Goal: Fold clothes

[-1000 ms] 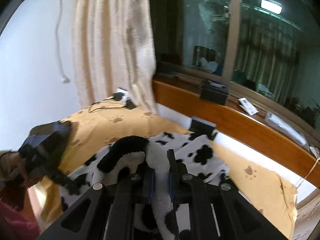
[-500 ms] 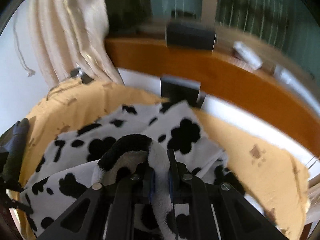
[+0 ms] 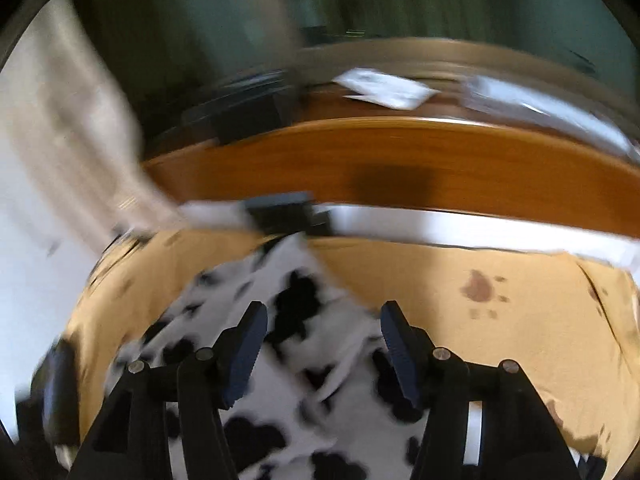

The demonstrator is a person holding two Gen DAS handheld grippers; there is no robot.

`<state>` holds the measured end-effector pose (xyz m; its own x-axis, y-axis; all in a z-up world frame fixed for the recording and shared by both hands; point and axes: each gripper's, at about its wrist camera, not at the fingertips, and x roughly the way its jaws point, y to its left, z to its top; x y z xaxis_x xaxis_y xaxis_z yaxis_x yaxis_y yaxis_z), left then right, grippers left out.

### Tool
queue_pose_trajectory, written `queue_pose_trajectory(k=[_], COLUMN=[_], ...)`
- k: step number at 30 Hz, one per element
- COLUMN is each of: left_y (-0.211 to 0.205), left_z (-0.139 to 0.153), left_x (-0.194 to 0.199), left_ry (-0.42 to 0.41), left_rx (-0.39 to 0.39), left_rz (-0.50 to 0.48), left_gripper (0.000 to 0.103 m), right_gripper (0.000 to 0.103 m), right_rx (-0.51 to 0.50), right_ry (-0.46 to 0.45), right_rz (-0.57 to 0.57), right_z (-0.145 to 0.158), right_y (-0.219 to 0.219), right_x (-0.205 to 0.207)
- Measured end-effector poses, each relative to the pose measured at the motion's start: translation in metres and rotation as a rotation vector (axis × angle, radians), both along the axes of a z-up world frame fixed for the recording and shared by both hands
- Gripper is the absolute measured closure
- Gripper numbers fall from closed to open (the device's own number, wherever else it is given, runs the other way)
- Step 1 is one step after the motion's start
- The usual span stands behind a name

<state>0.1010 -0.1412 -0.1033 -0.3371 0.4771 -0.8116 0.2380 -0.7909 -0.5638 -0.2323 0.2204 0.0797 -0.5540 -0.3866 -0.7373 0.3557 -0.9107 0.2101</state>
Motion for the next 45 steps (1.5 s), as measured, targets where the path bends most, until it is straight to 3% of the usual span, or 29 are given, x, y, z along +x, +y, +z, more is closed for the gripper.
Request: queue_pose_trajectory(k=[4, 6, 12, 18, 21, 27, 32, 36, 40, 42, 45], left_y=[0.016, 0.038, 0.088, 0.083, 0.084, 0.079, 0.077, 0.088, 0.095, 0.101, 0.106], left_z=[0.046, 0.049, -0.019, -0.032, -0.032, -0.023, -0.022, -0.026, -0.025, -0.025, -0.023], left_x=[-0.018, -0.035, -0.063, -0.055, -0.055, -0.058, -0.046, -0.041, -0.034, -0.033, -0.04], left_ry=[0.147, 0.177, 0.048, 0.118, 0.126, 0.092, 0.095, 0.137, 0.158, 0.168, 0.133], left_rx=[-0.007, 0.008, -0.016, -0.033, -0.045, -0.036, -0.113, -0.194, -0.266, -0.296, -0.325], left_rz=[-0.082, -0.159, -0.307, -0.361, -0.383, -0.349, -0.403, -0.439, -0.415, -0.415, -0.42], left_gripper=[0.024, 0.024, 0.024, 0.024, 0.024, 0.024, 0.024, 0.024, 0.023, 0.023, 0.023], right_gripper=[0.042, 0.042, 0.042, 0.039, 0.039, 0.039, 0.039, 0.039, 0.033, 0.03, 0.028], right_rx=[0.046, 0.082, 0.213, 0.289, 0.263, 0.185, 0.282, 0.32, 0.295, 0.276, 0.215], right_ry=[-0.064, -0.109, -0.195, -0.121, -0.152, -0.094, -0.099, -0.153, -0.19, -0.159, -0.183], right_rz=[0.203, 0.243, 0.232, 0.256, 0.168, 0.036, 0.042, 0.01, -0.036, -0.051, -0.099], right_z=[-0.032, -0.056, -0.11, -0.111, -0.099, -0.059, -0.072, -0.094, -0.116, -0.116, -0.112], right_y=[-0.047, -0.068, -0.088, -0.094, -0.088, -0.058, -0.046, -0.019, 0.005, 0.014, 0.03], right_x=[0.021, 0.024, 0.013, 0.021, 0.024, 0.114, 0.22, 0.276, 0.324, 0.341, 0.349])
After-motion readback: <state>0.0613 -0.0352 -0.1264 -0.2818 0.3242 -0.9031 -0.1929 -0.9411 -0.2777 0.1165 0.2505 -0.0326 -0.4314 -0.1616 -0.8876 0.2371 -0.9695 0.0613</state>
